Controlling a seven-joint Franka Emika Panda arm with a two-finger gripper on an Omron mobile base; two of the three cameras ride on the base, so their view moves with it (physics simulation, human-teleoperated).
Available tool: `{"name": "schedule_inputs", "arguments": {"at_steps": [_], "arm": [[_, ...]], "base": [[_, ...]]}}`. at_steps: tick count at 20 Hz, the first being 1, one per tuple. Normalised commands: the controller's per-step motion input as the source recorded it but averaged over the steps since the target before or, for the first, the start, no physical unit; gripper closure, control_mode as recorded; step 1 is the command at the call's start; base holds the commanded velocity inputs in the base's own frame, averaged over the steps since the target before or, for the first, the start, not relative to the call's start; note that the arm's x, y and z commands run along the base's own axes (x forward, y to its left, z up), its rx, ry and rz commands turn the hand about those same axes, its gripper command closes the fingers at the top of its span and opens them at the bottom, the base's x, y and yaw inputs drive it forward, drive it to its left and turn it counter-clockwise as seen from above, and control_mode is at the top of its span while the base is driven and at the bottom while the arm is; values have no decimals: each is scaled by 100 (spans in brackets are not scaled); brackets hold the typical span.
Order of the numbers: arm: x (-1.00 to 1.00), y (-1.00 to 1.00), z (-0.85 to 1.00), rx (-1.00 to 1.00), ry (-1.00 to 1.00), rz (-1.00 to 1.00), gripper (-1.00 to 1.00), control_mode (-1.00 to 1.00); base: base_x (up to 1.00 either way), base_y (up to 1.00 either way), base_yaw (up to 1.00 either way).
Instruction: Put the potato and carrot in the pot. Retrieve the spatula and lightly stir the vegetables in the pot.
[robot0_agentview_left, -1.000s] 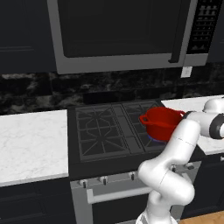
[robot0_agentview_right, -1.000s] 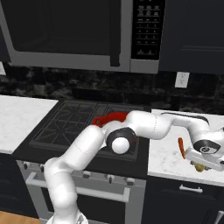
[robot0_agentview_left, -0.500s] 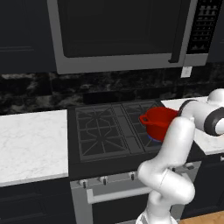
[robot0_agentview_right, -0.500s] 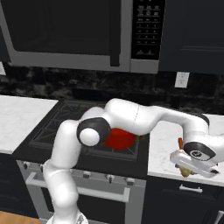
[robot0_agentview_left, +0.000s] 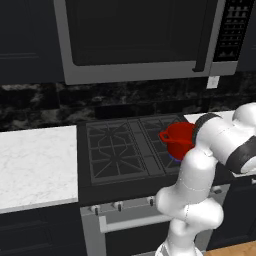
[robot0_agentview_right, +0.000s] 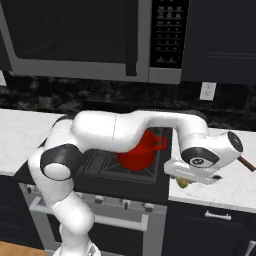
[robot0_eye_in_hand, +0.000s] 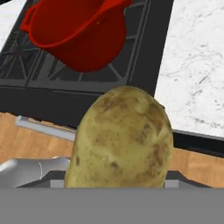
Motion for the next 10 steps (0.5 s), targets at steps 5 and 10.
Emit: {"name": "schedule_inputs", "arguments": {"at_steps": [5,10], "arm": [[0,100,50,0,-12,20,100,-100],[13,100,24,0,-16,8,100,-100]], "base": [[0,0,0],[0,0,0]]}}
